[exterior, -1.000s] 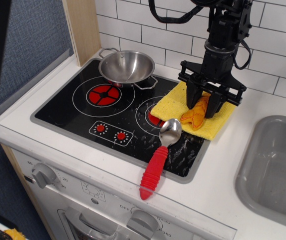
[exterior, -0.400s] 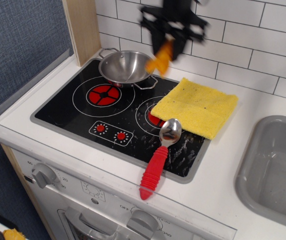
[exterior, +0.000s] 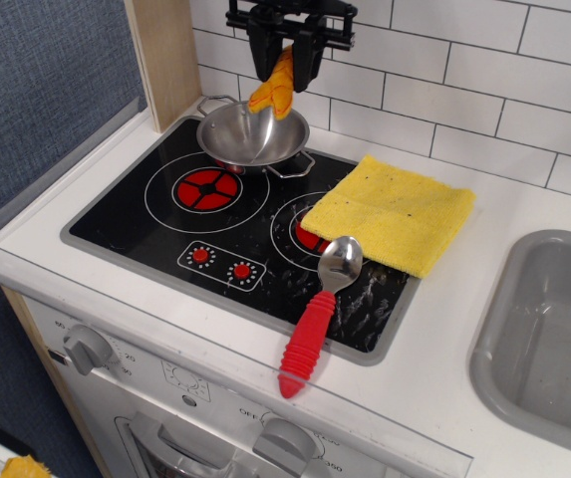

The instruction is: Place the fish in the colander

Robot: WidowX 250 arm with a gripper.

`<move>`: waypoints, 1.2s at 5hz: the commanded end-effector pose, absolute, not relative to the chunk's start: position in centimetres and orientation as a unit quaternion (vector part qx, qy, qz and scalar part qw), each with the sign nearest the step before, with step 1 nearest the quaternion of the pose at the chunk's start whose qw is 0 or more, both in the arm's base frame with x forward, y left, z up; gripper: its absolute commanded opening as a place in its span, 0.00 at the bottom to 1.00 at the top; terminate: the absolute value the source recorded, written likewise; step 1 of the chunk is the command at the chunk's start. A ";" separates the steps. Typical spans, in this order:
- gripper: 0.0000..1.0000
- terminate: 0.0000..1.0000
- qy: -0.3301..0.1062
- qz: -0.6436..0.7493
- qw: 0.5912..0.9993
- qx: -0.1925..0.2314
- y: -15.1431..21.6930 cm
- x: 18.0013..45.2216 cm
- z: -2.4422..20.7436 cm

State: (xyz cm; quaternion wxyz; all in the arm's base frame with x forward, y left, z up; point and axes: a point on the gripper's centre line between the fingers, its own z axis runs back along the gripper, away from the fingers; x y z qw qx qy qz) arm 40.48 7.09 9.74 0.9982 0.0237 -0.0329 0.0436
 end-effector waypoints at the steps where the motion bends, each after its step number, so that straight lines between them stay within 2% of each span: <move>1: 1.00 0.00 -0.048 0.056 0.997 0.017 8.3 40.8 10.7; 5: 1.00 0.00 -0.039 0.027 0.998 0.038 7.5 40.5 11.0; 6: 1.00 1.00 -0.039 0.027 0.998 0.038 7.5 40.5 11.0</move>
